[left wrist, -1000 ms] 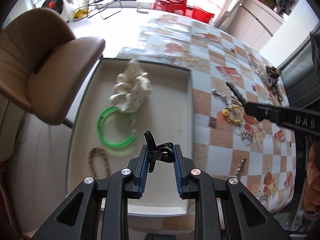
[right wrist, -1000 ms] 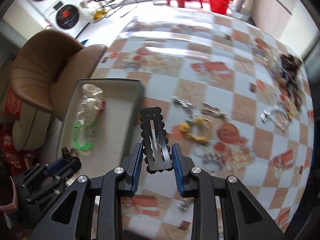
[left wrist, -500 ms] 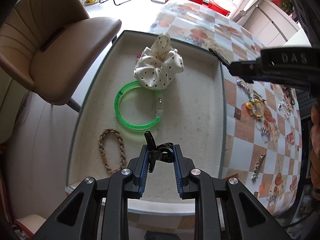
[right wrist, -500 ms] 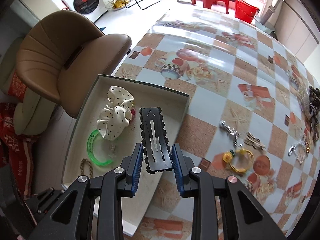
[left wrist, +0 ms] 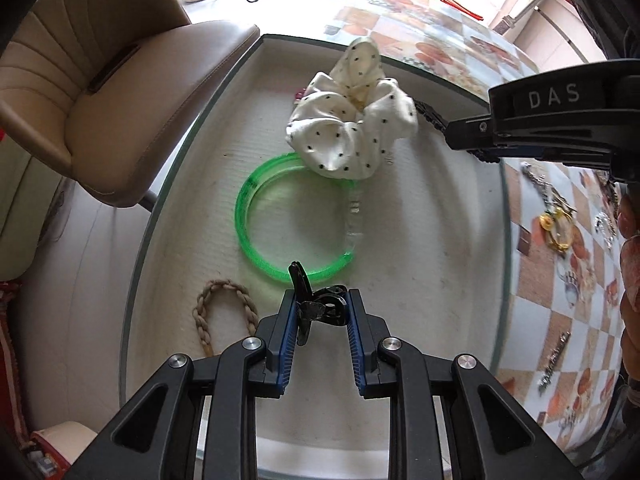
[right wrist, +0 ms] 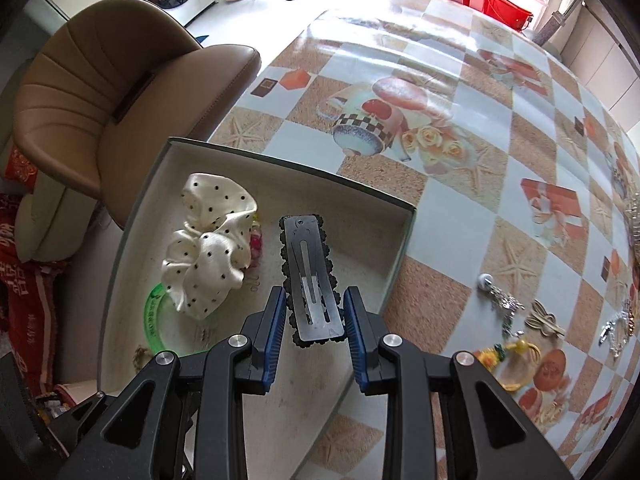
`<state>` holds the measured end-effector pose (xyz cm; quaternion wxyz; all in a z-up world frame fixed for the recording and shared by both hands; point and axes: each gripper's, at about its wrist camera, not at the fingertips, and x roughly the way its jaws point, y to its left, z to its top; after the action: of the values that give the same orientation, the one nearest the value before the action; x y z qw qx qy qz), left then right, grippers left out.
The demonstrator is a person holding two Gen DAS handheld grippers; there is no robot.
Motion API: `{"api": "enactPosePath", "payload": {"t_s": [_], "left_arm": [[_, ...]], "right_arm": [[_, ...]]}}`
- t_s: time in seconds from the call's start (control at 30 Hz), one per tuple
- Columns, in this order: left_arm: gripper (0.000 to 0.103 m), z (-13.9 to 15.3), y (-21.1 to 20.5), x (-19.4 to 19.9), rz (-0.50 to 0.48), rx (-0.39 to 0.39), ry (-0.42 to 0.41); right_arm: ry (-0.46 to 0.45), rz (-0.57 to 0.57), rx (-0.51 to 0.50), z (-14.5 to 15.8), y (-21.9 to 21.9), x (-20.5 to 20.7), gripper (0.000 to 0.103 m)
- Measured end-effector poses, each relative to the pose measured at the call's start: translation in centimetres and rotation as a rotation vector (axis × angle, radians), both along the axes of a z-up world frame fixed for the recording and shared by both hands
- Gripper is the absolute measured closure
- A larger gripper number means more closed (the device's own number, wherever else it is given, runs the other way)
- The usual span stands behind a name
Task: Organize jewelry
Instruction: 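Carry both black clips into the white tray and open both tools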
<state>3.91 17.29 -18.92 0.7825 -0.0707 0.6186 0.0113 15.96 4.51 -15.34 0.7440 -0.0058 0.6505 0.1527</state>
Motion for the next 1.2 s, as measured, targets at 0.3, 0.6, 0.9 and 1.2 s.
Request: {"api": "enactPosePath", "payload": {"t_s": [0.3,0.6,0.9,1.2], "left_arm": [[0.076,-0.6,-0.4,0.1,-0.006,0.059,-0.001],[0.076,-0.1,-1.2,-0.2,-0.009,0.080,0.025],[0.075,1.2,-1.4,0.2,-0.007,0.096,0.031],[0.012,2.6,-0.9,0.0,0.005,0.121,0.014]], "right_arm": [[0.043,-0.013,-0.008,-2.7,0.4,0.7,0.070],[0.081,-0.014,0.017,-3.7,0.6,0.8,0.059],[0.040,-0.049,0.076,-0.1,0.3,0.8,0.034],[0.020,-0.120,0.100,3.6,-3.3,-2.5,0.028]]}}
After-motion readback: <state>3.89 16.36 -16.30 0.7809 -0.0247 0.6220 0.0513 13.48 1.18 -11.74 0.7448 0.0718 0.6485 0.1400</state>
